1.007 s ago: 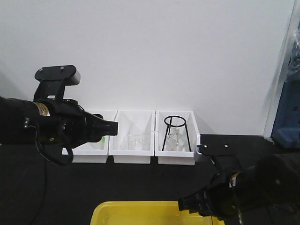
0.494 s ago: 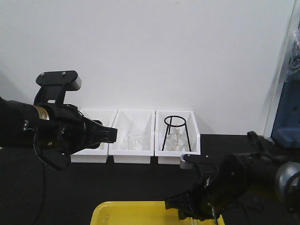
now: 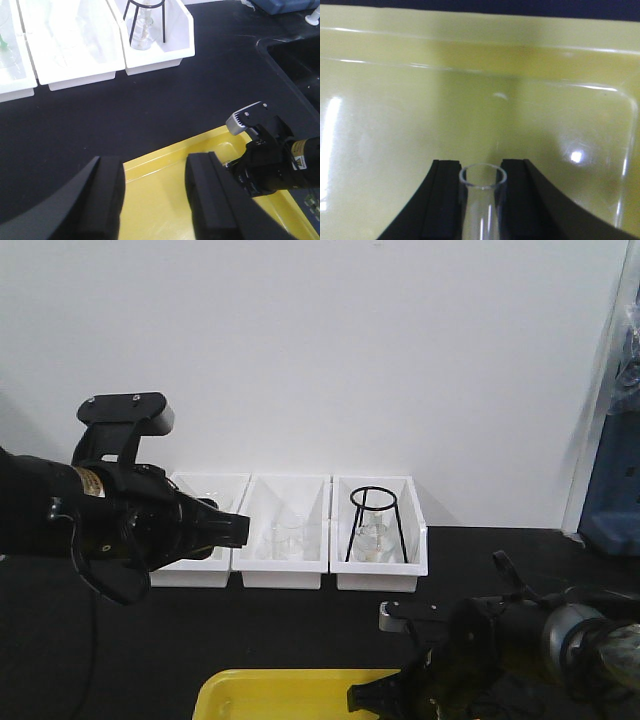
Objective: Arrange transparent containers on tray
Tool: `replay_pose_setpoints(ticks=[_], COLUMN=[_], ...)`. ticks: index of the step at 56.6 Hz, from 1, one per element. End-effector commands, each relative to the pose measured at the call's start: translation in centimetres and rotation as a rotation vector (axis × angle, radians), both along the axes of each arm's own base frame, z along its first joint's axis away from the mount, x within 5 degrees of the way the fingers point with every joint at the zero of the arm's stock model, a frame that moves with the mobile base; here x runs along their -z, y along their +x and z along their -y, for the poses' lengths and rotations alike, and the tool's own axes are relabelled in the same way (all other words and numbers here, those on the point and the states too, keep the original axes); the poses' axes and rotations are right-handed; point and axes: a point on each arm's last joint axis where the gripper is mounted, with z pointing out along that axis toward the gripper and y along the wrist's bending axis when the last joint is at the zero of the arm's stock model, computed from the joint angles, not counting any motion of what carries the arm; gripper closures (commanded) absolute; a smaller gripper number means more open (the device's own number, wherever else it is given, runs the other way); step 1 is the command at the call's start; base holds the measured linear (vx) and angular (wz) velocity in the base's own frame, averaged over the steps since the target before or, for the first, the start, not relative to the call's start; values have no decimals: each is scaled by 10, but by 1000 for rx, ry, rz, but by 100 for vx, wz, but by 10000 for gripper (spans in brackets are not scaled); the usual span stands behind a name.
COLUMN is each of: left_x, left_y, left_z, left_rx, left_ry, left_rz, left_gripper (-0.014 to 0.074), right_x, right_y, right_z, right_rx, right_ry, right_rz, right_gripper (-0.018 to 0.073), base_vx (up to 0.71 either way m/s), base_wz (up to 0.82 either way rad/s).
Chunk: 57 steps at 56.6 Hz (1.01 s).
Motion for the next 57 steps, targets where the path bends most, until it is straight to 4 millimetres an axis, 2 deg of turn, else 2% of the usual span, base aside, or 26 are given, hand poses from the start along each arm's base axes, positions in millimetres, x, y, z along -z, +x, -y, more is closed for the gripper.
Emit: replay_pose_setpoints(ticks=[1,15,19,24,29,32,36,39,40,42,45,52,57], left_x=[-28,-28,-28,-27,-27,-26,-26,-26,-27,-27,-27,-23,-12], left_y=[-8,-8,-8,-8,-9,-10,-12,-14,-14,-16,-18,-28,-39], left_z=[-2,-2,-2,-2,-2,-2,-3,-4,-5,-6,-8,-12,-17], left_rx=[-5,-5,-3,16,31,41,56,73,82,92,107,128,127], left_ry=[-63,-62,-60,-32,-11,4,25,56,73,94,123,150,141], left_rz=[116,114,116,124,125,123,123,130,135,141,145,159,168], left_gripper=[171,171,171,183,223,266,358,449,473,534,606,605,604], right_x=[-24,-27,-29,-39,-57,-72,-96,-116,-128,-137,-162,-210,-238], right_y=[8,8,8,5,2,-1,-8,-15,-20,-24,-37,-68,-93], right_z=[0,0,0,1,4,6,11,15,18,20,26,40,51], right_rx=[7,2,2,-5,-23,-39,-59,-71,-75,-84,-101,-149,-187], right_ry=[36,32,35,37,36,26,14,5,6,-2,-12,-33,-50], right_rz=[100,110,115,129,177,223,289,337,368,388,455,597,684], right_gripper=[316,71,34,41,97,164,302,440,475,560,574,572,571], base_vx=[0,0,0,0,0,0,0,0,0,0,0,0,0], base_wz=[0,0,0,0,0,0,0,0,0,0,0,0,0])
